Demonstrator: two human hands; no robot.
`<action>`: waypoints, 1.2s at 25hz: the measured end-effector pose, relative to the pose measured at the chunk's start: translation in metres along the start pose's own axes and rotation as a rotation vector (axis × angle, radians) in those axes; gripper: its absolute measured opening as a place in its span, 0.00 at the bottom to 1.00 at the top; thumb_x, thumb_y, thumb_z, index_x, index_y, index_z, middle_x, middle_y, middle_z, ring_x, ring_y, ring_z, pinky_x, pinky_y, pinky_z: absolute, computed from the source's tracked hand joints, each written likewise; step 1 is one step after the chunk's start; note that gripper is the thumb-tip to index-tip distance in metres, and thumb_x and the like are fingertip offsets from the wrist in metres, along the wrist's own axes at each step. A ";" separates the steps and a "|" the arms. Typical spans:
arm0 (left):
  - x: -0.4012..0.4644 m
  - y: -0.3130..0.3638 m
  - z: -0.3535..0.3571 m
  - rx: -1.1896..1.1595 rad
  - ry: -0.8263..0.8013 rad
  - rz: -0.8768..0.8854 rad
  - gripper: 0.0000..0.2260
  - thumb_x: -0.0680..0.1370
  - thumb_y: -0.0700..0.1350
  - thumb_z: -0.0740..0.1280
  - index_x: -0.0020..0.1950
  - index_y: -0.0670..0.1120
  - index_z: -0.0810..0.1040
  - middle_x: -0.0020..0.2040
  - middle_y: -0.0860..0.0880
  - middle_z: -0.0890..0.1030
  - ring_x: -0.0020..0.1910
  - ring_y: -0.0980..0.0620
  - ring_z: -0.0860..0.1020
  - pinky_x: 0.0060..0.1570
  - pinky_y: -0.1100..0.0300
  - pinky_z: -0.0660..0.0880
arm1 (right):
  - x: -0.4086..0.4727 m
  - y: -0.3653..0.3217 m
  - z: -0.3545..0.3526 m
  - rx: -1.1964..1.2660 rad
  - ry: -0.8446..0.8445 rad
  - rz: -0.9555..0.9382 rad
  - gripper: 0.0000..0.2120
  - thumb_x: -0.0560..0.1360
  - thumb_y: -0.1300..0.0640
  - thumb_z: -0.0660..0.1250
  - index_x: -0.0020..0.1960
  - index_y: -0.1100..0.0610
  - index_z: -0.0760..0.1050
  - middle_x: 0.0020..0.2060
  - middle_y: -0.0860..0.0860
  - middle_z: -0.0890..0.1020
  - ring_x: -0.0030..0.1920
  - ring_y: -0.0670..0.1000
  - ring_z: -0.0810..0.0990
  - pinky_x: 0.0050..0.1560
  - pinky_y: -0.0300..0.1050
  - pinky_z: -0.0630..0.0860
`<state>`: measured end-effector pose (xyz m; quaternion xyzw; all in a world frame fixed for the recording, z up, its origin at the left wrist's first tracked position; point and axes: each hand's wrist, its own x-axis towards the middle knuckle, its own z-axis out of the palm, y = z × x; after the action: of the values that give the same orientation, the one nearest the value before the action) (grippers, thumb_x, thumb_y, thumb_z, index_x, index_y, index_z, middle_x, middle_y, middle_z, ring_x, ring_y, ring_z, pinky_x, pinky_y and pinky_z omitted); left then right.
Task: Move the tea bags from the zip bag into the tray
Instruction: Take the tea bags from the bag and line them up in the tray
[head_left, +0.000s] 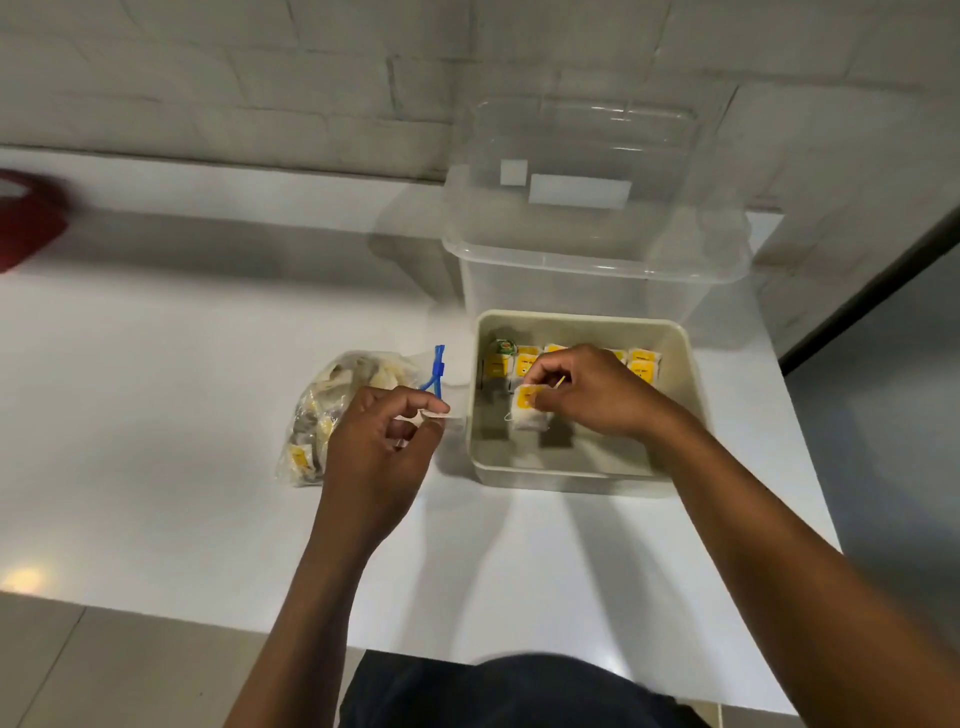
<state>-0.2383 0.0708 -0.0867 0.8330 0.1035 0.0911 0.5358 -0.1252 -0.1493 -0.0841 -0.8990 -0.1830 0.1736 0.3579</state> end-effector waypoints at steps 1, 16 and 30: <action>-0.002 0.000 -0.001 0.023 0.002 0.001 0.11 0.76 0.42 0.71 0.45 0.61 0.81 0.50 0.55 0.77 0.41 0.59 0.80 0.42 0.66 0.75 | 0.010 0.006 0.009 -0.024 -0.055 0.010 0.02 0.73 0.56 0.73 0.43 0.50 0.83 0.38 0.43 0.84 0.38 0.40 0.78 0.42 0.37 0.72; -0.011 0.002 0.008 0.028 0.013 -0.013 0.08 0.76 0.43 0.72 0.45 0.57 0.83 0.44 0.56 0.77 0.41 0.58 0.78 0.37 0.67 0.75 | 0.071 0.020 0.048 -0.271 0.125 0.098 0.04 0.72 0.57 0.69 0.42 0.49 0.77 0.40 0.50 0.83 0.42 0.54 0.81 0.44 0.49 0.80; -0.011 -0.003 0.011 0.091 0.002 0.046 0.07 0.76 0.42 0.72 0.47 0.56 0.83 0.46 0.55 0.78 0.43 0.56 0.79 0.37 0.63 0.76 | 0.070 0.023 0.045 -0.185 0.055 0.084 0.07 0.72 0.62 0.69 0.42 0.52 0.83 0.39 0.49 0.83 0.42 0.50 0.80 0.44 0.42 0.76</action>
<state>-0.2463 0.0596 -0.0940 0.8585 0.0888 0.0996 0.4951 -0.0793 -0.1070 -0.1444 -0.9396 -0.1506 0.1458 0.2707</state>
